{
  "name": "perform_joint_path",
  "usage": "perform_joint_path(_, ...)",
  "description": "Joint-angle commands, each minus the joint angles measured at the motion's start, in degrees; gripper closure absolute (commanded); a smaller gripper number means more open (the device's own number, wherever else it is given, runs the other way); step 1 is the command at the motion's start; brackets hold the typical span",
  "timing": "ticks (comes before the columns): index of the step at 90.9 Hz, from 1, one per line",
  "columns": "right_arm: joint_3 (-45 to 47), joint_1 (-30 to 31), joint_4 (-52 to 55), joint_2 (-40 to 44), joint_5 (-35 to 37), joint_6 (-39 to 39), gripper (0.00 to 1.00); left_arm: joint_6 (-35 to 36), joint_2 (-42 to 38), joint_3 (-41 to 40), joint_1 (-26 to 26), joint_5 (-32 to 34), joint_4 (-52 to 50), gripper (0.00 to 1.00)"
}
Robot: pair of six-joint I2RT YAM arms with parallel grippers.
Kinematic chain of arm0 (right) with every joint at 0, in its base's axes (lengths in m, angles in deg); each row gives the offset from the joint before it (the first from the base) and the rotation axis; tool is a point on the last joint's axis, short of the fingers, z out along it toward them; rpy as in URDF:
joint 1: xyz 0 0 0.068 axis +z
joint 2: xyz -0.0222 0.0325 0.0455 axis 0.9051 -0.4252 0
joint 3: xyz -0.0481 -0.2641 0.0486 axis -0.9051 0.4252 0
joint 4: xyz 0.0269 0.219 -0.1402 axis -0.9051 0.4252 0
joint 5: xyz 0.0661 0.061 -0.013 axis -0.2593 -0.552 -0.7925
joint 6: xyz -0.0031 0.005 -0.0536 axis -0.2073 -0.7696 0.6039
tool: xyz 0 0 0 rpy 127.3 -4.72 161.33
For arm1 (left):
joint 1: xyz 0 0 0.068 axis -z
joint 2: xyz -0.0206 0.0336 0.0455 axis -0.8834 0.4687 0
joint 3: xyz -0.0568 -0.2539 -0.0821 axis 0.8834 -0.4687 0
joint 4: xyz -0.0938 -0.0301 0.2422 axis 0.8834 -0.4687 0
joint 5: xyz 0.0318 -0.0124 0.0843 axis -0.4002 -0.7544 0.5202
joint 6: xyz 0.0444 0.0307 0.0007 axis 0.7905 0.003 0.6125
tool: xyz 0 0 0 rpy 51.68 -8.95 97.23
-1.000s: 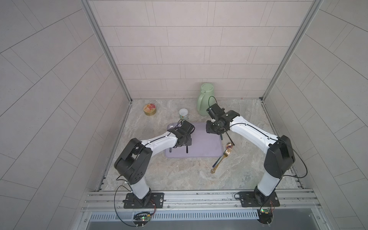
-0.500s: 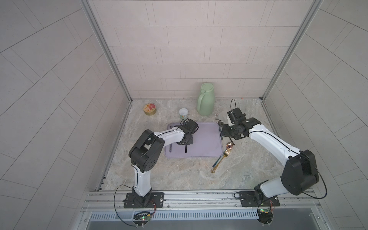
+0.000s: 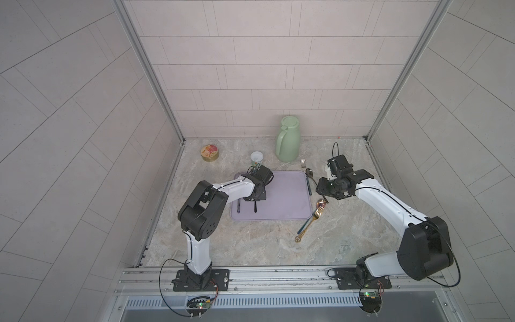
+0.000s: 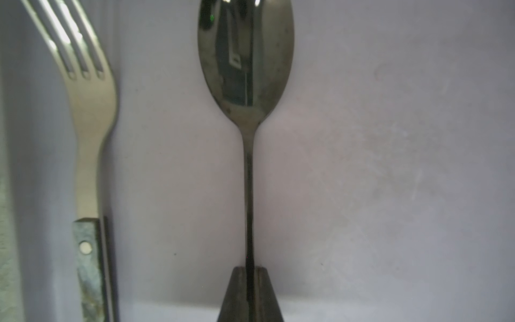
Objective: Set the spoon and fork side by side
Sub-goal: Place the spoon on the tray, then pick up the fork at the center of the board.
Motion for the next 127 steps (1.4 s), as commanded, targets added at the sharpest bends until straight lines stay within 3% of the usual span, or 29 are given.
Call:
perform_joint_path(1,0.9,-0.4,-1.1,1.6,-1.0,0.6,0.51,1.3,-0.8,-2.0,-1.5,0.6,-3.5,0.92)
perform_joint_path(47,1.9,-1.3,-0.7,3.6,-1.1,0.8,0.51,8.5,-3.6,-3.3,-4.4,-1.7,-4.7,0.93)
perform_joint_path(66,2.4,-1.5,-0.5,4.8,-1.1,0.9,0.5,7.6,-8.7,-3.7,-3.2,-2.2,-4.4,0.62)
perform_joint_path(83,3.0,-2.0,-0.4,7.6,-1.0,0.6,0.47,6.7,-16.7,-3.1,6.4,-3.8,-4.3,0.58)
perform_joint_path(93,3.3,-2.5,-0.2,8.9,-1.0,0.6,0.47,7.9,-17.6,-2.4,15.1,-4.9,-2.6,0.58)
perform_joint_path(110,4.5,-3.6,-0.2,10.8,-0.9,0.6,0.47,10.0,-12.4,0.7,27.7,-3.2,-0.1,0.63)
perform_joint_path(127,5.8,-4.5,-0.2,12.4,-1.1,0.6,0.47,10.4,-3.9,4.6,33.1,-2.9,0.4,0.74)
